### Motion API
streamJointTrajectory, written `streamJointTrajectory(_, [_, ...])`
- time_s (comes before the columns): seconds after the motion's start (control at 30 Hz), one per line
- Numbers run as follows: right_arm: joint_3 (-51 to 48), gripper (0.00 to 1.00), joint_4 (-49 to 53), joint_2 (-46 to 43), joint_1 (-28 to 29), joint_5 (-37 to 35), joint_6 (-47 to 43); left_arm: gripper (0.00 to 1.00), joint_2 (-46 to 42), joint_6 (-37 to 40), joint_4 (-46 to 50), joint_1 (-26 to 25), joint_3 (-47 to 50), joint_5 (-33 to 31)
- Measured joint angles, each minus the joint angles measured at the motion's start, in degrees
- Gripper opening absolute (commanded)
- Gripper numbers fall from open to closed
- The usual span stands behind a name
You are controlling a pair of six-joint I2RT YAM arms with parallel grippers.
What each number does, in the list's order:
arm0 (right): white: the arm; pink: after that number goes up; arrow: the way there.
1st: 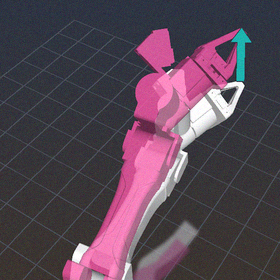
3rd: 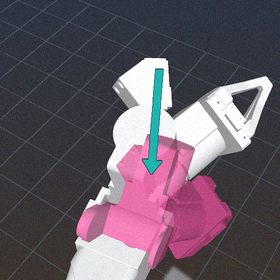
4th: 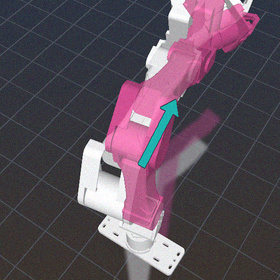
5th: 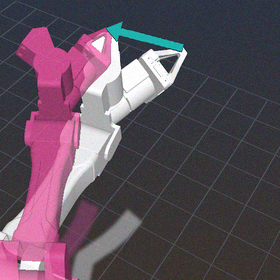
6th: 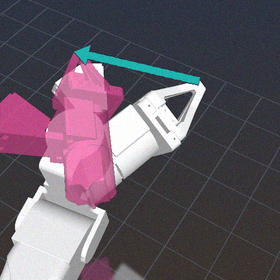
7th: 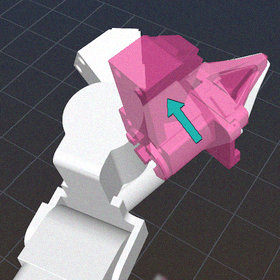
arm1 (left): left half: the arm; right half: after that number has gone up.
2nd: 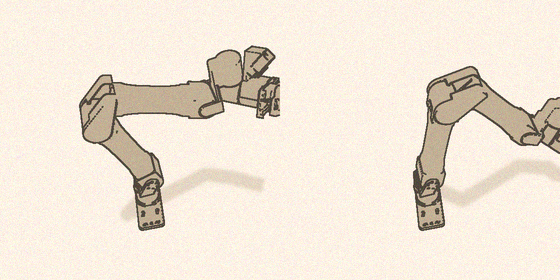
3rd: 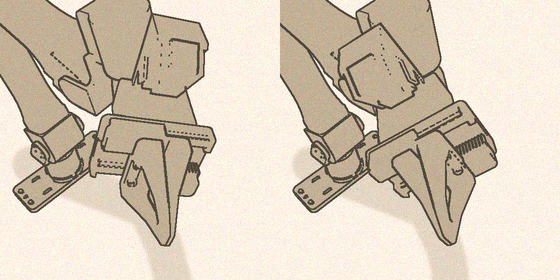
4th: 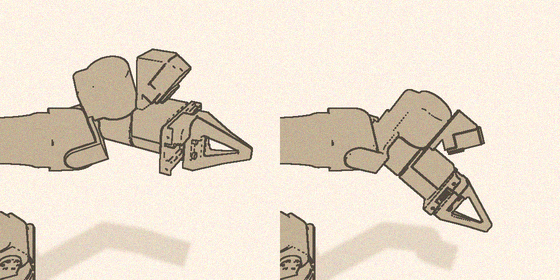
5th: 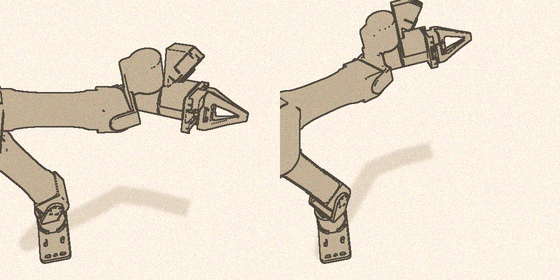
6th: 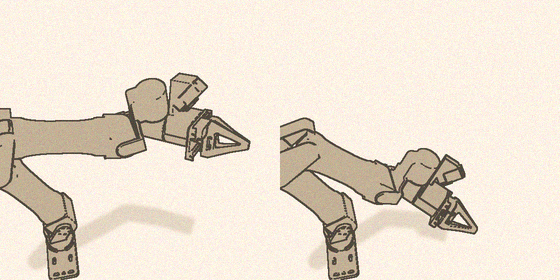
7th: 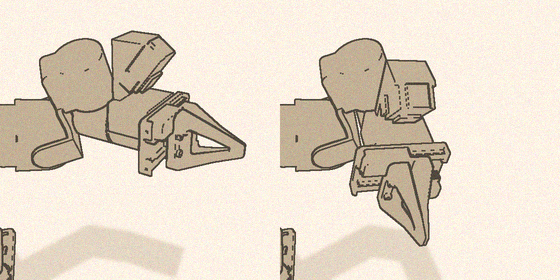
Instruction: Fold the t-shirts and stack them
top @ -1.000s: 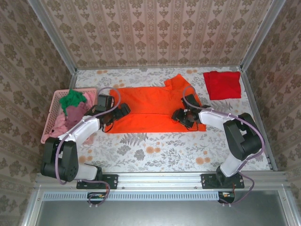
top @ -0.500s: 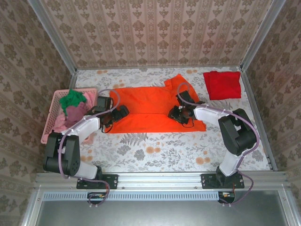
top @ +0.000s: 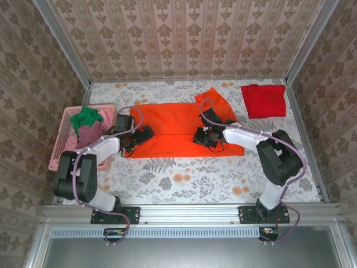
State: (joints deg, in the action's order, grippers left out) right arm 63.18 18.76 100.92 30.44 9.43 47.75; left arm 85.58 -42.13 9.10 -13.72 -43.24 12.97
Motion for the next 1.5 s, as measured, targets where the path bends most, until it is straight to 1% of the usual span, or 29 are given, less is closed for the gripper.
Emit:
streamJointTrajectory(0.1, [0.2,0.45,1.4,0.0,0.0,-1.7,-1.2,1.00,0.0,0.0,-0.4,0.0,0.0,0.4])
streamJointTrajectory(0.13, [0.3,0.47,2.1,0.0,-0.1,-2.4,-1.6,1.00,0.0,0.0,-0.6,0.0,0.0,0.4])
streamJointTrajectory(0.27, [0.3,0.53,3.9,-1.2,-0.4,-5.5,-3.1,1.00,0.0,0.0,-0.7,0.0,0.0,0.8])
streamJointTrajectory(0.33, [-0.2,0.54,3.7,-3.1,-0.9,-7.3,-3.6,1.00,0.0,0.0,-0.8,0.0,0.0,0.9])
streamJointTrajectory(0.43, [-2.6,0.54,2.7,-7.1,-2.7,-9.6,-3.7,1.00,0.0,0.0,-1.4,0.0,0.0,1.3])
streamJointTrajectory(0.57, [-5.7,0.52,-0.2,-9.1,-7.7,-9.8,-3.7,1.00,0.6,0.0,-2.3,0.0,-0.9,1.9])
streamJointTrajectory(0.7, [-6.3,0.50,-2.2,-7.1,-11.7,-8.8,-4.2,1.00,4.0,0.2,-3.5,1.0,-4.4,2.3])
streamJointTrajectory(0.83, [-5.7,0.49,-2.5,-2.6,-14.2,-7.3,-5.3,1.00,8.9,0.2,-5.9,4.0,-7.7,2.3])
streamJointTrajectory(1.0, [-5.9,0.49,-1.9,-0.9,-17.1,-5.9,-6.5,1.00,12.3,-0.1,-8.4,5.9,-7.9,3.7])
streamJointTrajectory(1.1, [-7.3,0.49,-2.0,-1.1,-18.0,-5.5,-7.5,1.00,11.6,-0.3,-11.4,5.6,-5.8,4.0])
streamJointTrajectory(1.23, [-10.4,0.49,-1.5,-4.0,-18.0,-4.1,-8.8,1.00,7.1,-1.8,-14.0,4.4,0.0,3.5])
streamJointTrajectory(1.4, [-16.0,0.49,1.7,-10.0,-18.0,-3.5,-8.9,1.00,-0.5,-3.6,-12.4,1.3,6.9,1.5])
streamJointTrajectory(1.5, [-20.0,0.52,4.4,-14.7,-18.0,-3.6,-8.8,1.00,-5.0,-4.5,-9.5,0.1,9.8,0.0])
